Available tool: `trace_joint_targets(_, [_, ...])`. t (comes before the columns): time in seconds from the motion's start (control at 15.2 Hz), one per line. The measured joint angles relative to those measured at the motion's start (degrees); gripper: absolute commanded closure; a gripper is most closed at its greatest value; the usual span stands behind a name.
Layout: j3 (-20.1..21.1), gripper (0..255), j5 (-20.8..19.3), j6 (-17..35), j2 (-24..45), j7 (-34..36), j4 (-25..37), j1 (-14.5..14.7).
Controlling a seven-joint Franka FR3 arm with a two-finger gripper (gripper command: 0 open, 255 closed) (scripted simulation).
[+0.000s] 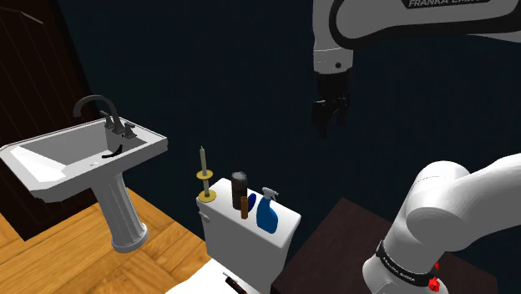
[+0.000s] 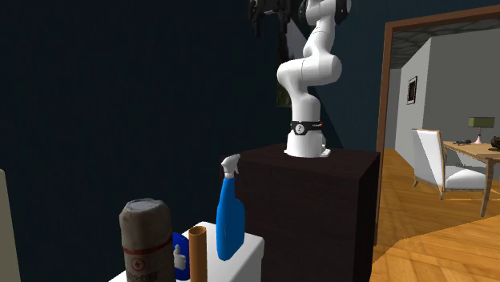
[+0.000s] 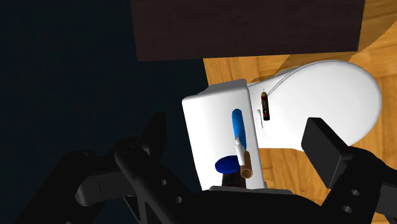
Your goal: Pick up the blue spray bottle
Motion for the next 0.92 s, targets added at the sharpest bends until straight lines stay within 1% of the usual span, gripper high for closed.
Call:
trace_joint_targets(0.07, [0.0, 0, 0.0, 0.0, 0.0, 0.0, 0.0, 0.0])
trace_joint_targets(0.26, [-0.4, 0, 0.0, 4.7, 0.9, -0.4, -3.1, 0.1])
trace_joint_targets(0.46, [-1.1, 0, -0.2, 12.0, 3.6, -1.1, -6.8, 0.1])
trace_joint_targets(0.92, [-2.2, 0, -0.1, 28.9, 13.2, -2.4, -11.6, 0.3])
